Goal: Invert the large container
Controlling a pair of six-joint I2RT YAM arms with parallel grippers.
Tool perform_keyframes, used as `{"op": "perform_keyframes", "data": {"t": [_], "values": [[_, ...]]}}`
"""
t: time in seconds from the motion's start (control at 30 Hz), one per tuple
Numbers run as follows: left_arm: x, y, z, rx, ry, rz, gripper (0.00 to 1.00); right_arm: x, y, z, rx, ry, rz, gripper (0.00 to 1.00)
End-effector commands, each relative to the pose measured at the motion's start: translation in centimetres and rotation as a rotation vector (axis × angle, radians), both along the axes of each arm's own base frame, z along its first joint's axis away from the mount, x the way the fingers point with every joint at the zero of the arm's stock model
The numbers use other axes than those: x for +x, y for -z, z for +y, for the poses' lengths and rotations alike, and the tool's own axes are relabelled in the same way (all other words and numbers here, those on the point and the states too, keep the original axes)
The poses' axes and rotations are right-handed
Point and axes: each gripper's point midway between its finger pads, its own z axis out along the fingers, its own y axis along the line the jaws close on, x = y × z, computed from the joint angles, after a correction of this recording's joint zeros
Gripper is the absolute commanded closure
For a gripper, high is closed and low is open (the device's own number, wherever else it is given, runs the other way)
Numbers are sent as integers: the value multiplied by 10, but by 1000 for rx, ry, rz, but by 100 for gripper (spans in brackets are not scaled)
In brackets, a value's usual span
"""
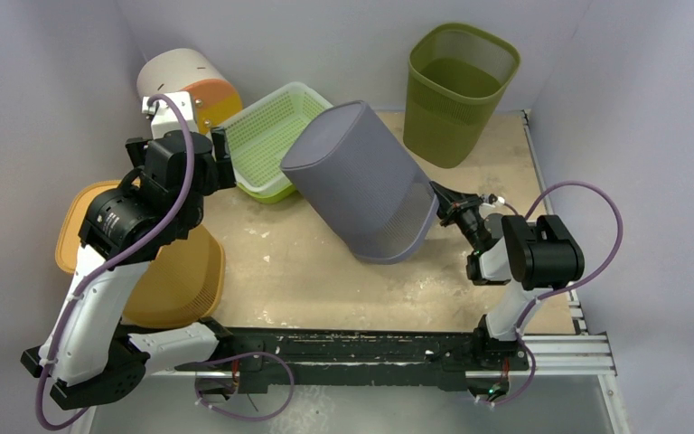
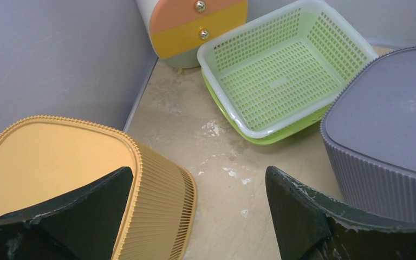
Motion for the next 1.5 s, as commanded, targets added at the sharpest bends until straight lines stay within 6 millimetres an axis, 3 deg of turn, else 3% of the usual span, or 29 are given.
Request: {"op": "perform_keyframes", "data": {"t": [0.0, 0.13, 0.2, 0.7, 0.8, 0.87, 1.0, 1.3, 1.47], "values": [[0, -7, 2, -35, -15, -50, 10, -35, -40, 17, -221, -91, -419, 81], [2, 0, -1, -36, -10, -43, 10, -34, -31, 12, -255, -93, -412, 62], [3, 4, -2, -35, -9, -35, 10, -34, -24, 7, -271, -87, -396, 58], [6, 14, -6, -28, -6, -18, 10, -27, 14, -18, -349, -56, -320, 43], [8, 17, -7, -21, -6, -12, 10, -22, 22, -21, -354, -67, -308, 34], [8, 19, -7, -15, -5, -8, 10, -18, 26, -24, -350, -65, -298, 18], [11, 19, -8, -12, -6, -9, 10, -9, 30, -33, -346, -37, -291, 2], [15, 22, -9, 16, -8, 4, 10, 16, 6, -53, -393, 56, -348, 0], [18, 22, -11, 22, -6, 6, 10, 37, -12, -65, -588, 98, -322, 1]]}}
